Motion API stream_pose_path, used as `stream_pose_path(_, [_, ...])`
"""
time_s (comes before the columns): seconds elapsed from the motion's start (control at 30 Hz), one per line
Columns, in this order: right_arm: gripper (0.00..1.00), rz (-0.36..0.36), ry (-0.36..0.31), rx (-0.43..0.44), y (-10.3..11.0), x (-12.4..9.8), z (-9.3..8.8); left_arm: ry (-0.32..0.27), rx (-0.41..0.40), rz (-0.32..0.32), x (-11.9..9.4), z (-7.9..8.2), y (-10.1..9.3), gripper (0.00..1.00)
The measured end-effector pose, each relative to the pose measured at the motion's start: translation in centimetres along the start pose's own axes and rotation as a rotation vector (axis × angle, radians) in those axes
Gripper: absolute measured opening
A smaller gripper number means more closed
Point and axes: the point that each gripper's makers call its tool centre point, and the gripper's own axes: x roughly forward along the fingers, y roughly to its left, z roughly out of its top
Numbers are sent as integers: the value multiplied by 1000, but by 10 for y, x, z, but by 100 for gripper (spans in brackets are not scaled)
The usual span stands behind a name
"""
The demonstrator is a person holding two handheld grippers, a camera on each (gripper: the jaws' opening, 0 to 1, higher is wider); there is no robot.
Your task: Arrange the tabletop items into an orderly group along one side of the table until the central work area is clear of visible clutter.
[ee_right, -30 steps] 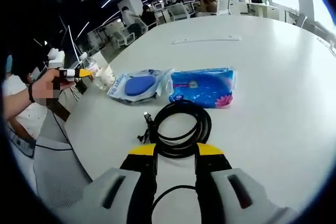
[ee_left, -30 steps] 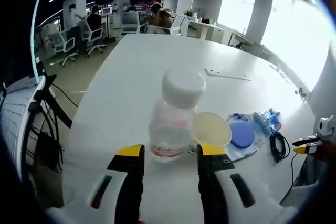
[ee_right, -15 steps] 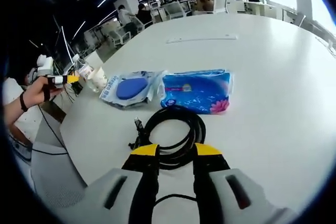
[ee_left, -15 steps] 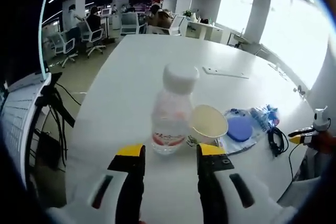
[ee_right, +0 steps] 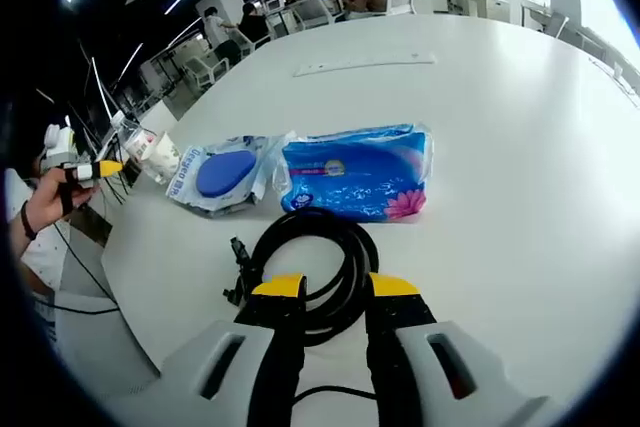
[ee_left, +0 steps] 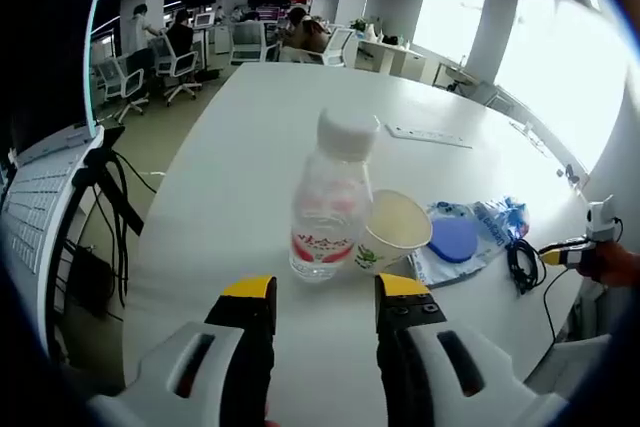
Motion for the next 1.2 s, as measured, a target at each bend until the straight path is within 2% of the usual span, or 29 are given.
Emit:
stream_pose_path(0.2, [19, -42, 30, -10, -8, 11, -1, 1, 1, -3, -2, -3, -1, 38])
stream_pose_path(0.33, [16, -64, 82, -78, -9, 15, -7, 5, 3, 0, -3, -6, 2, 38])
stream_pose_path(0.57, [14, -79, 90, -147, -8, 15, -9, 3, 0, 6, -5, -7, 6, 38])
stream_pose_path(0.83, [14, -78, 84, -131, -2, 12, -16, 4, -2, 4, -4, -8, 5, 38])
stream_pose_path(1.2, [13, -65, 71, -103, 18, 16, -20, 3, 7, -3, -4, -8, 2, 38])
